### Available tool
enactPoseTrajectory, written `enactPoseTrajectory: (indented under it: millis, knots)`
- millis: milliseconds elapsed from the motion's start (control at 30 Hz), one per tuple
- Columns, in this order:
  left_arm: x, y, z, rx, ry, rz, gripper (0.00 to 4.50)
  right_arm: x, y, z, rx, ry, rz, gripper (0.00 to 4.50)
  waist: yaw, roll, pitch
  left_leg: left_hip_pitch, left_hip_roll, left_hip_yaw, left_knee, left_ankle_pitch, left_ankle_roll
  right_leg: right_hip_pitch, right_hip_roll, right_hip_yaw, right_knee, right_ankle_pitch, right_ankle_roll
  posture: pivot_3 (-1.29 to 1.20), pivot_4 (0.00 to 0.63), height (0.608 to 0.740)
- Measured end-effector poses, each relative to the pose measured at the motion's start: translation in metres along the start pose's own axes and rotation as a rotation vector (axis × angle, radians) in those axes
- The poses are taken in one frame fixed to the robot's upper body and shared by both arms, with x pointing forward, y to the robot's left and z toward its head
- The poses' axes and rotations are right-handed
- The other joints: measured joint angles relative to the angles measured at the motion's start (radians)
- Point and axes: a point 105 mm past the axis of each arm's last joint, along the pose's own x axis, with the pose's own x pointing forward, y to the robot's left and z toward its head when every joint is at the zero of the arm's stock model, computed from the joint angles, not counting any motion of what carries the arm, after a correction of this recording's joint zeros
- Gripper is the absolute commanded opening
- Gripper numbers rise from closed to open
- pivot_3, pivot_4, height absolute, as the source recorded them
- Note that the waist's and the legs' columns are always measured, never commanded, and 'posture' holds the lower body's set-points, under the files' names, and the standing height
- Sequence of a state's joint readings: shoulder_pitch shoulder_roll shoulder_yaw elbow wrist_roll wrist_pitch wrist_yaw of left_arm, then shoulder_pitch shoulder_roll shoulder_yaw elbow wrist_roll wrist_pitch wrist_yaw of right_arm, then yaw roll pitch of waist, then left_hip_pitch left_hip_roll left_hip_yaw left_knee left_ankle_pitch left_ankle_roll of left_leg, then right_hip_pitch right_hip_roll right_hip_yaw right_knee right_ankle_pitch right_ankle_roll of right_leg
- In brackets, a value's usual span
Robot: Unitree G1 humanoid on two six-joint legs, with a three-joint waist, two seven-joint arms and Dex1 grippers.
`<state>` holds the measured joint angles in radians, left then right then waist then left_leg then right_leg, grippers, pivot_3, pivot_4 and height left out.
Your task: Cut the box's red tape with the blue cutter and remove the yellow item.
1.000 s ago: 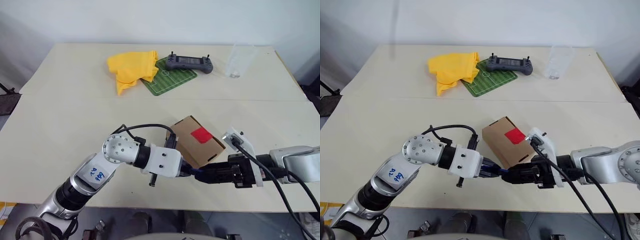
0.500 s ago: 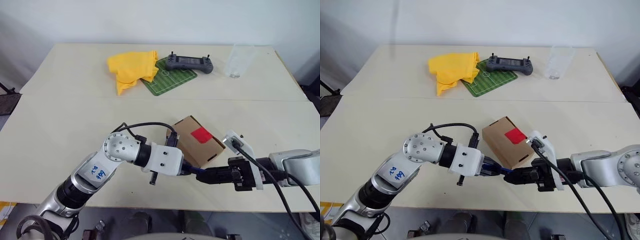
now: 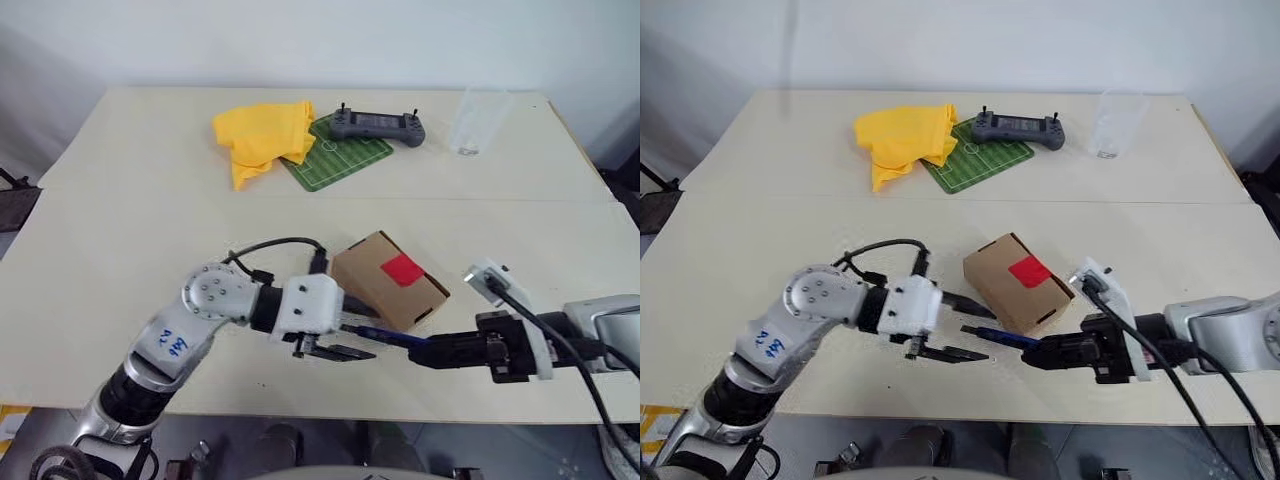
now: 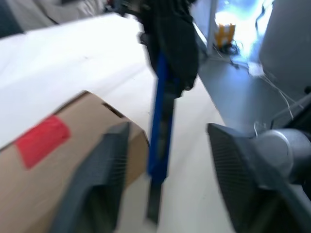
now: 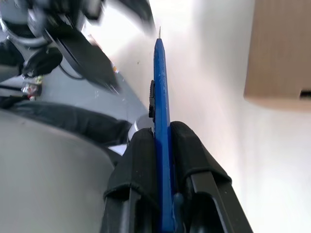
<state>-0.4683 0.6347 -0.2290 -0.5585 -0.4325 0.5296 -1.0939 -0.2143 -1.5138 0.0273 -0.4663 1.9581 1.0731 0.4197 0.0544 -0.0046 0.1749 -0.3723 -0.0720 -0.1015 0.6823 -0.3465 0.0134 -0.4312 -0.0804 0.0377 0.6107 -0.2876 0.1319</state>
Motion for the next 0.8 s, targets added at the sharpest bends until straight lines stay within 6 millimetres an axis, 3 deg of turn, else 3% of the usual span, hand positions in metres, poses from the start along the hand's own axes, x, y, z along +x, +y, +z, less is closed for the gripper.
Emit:
enactPoseTrajectory:
  millis: [133,233,333,567,700,800]
  knots:
    - [-0.035,-0.004,-0.006,-0.137,0.009,-0.003,2.94,-0.017,0.009,-0.005,0.013,0.041,0.005,0.16,0.000,0.001,0.000,0.001,0.000,0.000,0.000,0.000,0.000,0.001,0.000,0.000,0.000,0.000,0.000,0.00,0.150,0.740]
    - [-0.049,0.010,-0.011,-0.222,-0.040,0.062,2.94,-0.031,0.017,-0.004,-0.013,0.003,-0.004,0.16,0.015,0.001,0.000,0.002,0.000,0.000,0.000,-0.001,0.001,0.003,0.000,0.000,-0.001,0.000,0.000,0.00,0.150,0.740]
    - [-0.053,0.027,-0.015,-0.289,-0.133,0.135,2.35,-0.047,0.010,-0.008,-0.012,-0.093,-0.126,0.16,0.035,-0.001,0.000,0.001,-0.001,-0.001,0.000,-0.001,0.002,0.003,0.000,0.000,-0.003,0.001,0.001,0.00,0.150,0.740]
    - [-0.043,0.053,-0.048,-0.404,-0.118,0.221,0.11,-0.094,-0.015,-0.021,0.033,-0.301,-0.544,0.16,0.031,-0.001,0.000,0.001,-0.002,0.003,-0.001,-0.001,0.003,0.002,0.001,0.004,-0.003,0.002,0.003,0.00,0.150,0.740]
    - [-0.029,0.067,-0.051,-0.389,-0.121,0.237,0.00,-0.114,-0.028,-0.028,-0.004,-0.332,-0.738,0.16,0.024,-0.002,0.001,0.002,-0.002,0.005,0.000,0.000,0.003,0.002,0.001,0.006,-0.002,0.003,0.005,0.00,0.150,0.740]
    - [-0.019,0.077,-0.042,-0.354,-0.138,0.229,0.00,-0.116,-0.025,-0.020,-0.103,-0.340,-0.770,0.16,0.015,-0.002,0.001,0.003,-0.002,0.006,0.000,0.000,0.002,0.002,0.002,0.007,0.000,0.003,0.005,0.00,0.150,0.740]
